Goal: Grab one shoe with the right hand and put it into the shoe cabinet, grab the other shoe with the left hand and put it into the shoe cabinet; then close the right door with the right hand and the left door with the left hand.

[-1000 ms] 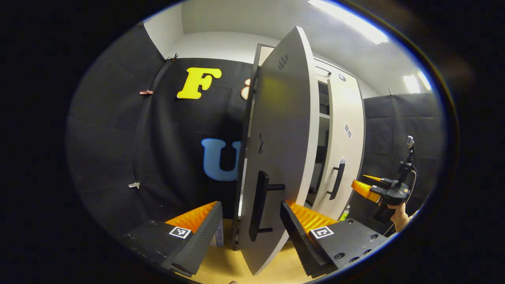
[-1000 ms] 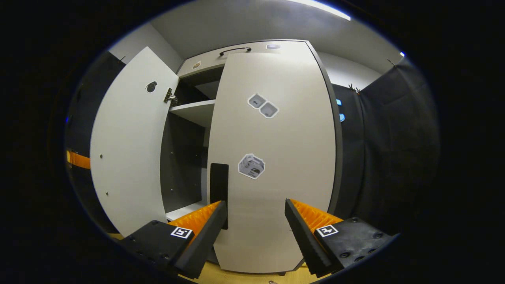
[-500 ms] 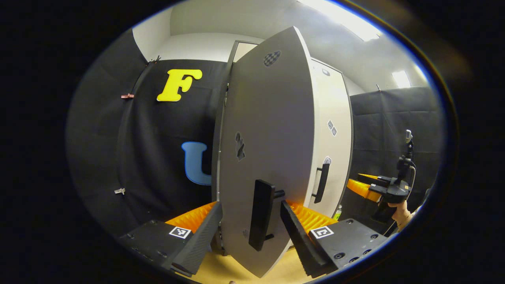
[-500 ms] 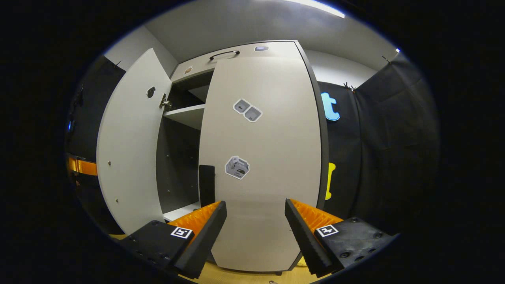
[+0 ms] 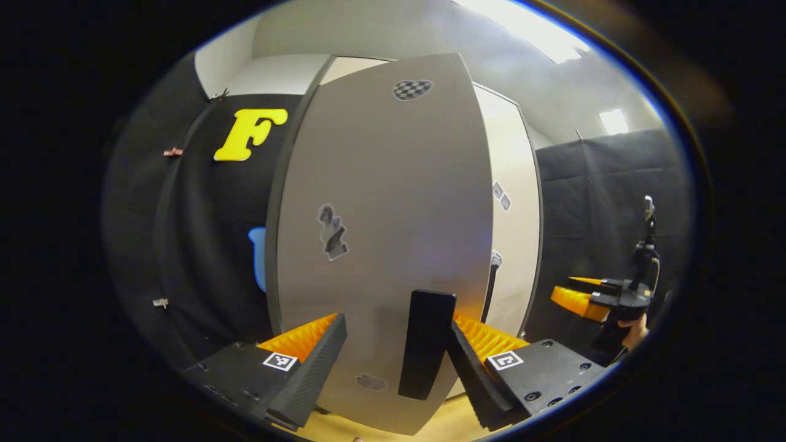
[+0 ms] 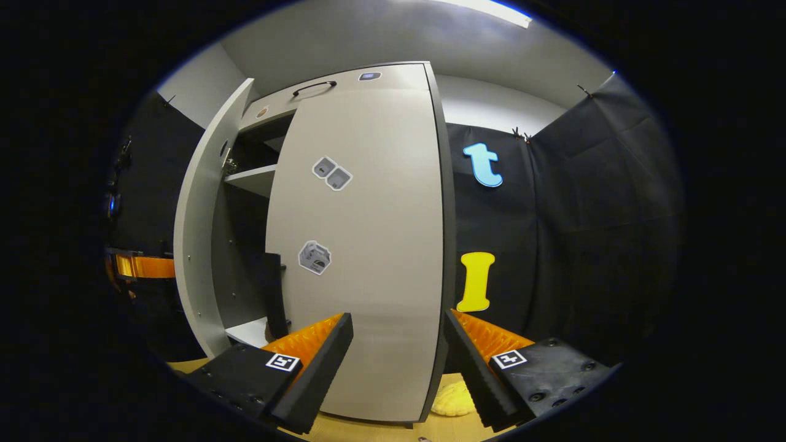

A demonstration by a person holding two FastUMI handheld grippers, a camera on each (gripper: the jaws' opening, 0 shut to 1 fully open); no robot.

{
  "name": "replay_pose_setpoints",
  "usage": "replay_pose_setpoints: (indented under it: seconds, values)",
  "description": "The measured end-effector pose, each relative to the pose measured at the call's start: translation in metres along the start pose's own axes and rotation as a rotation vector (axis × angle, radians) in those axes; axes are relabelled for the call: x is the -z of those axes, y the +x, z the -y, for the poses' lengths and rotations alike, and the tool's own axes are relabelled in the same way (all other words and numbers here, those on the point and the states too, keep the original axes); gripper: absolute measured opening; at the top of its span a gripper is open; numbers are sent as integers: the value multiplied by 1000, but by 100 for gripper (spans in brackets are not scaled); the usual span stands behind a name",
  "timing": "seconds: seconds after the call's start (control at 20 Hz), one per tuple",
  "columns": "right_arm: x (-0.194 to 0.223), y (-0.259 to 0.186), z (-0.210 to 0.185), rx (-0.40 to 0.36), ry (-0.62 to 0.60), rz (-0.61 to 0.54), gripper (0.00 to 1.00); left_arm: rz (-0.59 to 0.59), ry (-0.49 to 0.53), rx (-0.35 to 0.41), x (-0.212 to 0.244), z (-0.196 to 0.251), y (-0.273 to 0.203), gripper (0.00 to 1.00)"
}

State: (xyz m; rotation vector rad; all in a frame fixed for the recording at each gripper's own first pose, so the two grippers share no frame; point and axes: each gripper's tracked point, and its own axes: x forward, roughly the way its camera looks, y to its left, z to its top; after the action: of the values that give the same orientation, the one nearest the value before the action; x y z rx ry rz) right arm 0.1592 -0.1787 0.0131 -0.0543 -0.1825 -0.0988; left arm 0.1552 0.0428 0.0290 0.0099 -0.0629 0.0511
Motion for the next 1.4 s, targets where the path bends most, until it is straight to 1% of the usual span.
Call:
replay_pose_setpoints:
  seconds: [0.1, 0.15, 0.2, 0.25, 0.5, 0.9, 1.15, 1.25, 1.4]
  values:
    - [3, 0, 10, 13, 10, -9, 98, 0, 90, -35, -2, 9, 12, 97]
    - [5, 2, 14, 15, 17, -16, 97, -3, 124, -53, -2, 12, 17, 96]
    - [8, 3, 17, 17, 23, -23, 98, -3, 141, -66, -2, 15, 23, 96]
    - [10, 3, 19, 17, 27, -29, 98, -3, 147, -77, -1, 16, 25, 93]
    - [17, 5, 31, 18, 38, -52, 98, -1, 108, -95, 0, 27, 53, 92]
    - [21, 4, 44, 22, 42, -68, 98, 1, 106, -121, 4, 31, 84, 92]
    - [20, -8, 50, 32, 35, -77, 98, -10, 102, -109, 10, 44, 103, 92]
    - [18, -14, 55, 41, 38, -78, 98, -5, 122, -112, 10, 47, 103, 93]
    - [14, -23, 59, 56, 37, -76, 98, 24, 93, -93, 3, 54, 94, 93]
